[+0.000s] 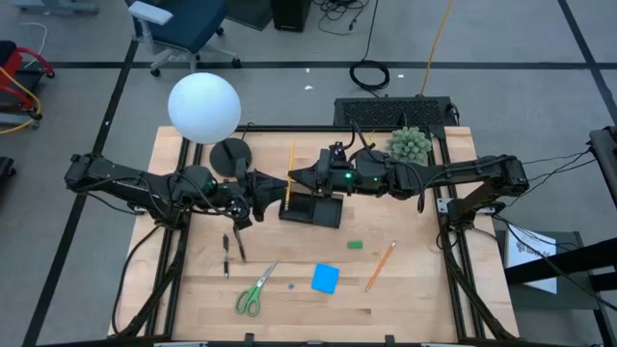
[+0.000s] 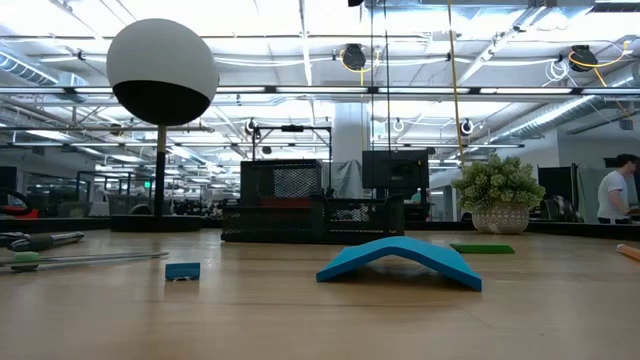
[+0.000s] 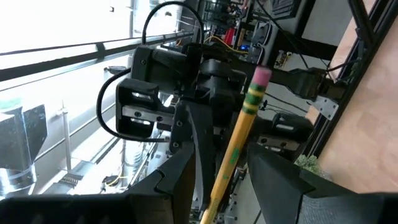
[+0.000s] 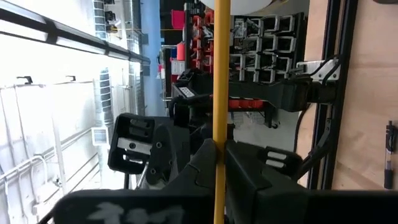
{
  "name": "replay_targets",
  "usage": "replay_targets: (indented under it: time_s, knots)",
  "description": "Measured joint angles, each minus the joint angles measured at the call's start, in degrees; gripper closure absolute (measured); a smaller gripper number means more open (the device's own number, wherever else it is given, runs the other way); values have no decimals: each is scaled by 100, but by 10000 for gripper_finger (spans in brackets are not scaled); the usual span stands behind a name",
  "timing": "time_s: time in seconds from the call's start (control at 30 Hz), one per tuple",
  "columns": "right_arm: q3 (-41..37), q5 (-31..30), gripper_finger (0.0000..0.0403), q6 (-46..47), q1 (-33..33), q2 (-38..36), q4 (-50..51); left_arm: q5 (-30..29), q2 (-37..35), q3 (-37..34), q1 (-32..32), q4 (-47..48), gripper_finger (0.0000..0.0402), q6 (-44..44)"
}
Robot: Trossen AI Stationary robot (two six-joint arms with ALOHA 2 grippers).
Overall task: Pick and place office supplies into organizer
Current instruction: Put the yellow pencil into the desk organizer
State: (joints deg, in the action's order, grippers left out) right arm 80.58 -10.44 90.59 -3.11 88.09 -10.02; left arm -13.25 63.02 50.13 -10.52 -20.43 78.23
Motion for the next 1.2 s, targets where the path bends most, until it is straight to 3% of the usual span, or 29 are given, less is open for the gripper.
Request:
replay_targets:
  time_s: [0.3, 0.63, 1.2]
  knots:
    - [0, 263, 394, -321, 46, 2, -47, 81, 0, 0, 0, 0, 247, -102]
    - [-7, 439, 394, -135, 37, 446, -875, 227, 197, -2, 0, -99, 247, -185]
    - [-2, 471, 394, -282, 120, 382, -898, -282, -59, -2, -50, -25, 247, -191]
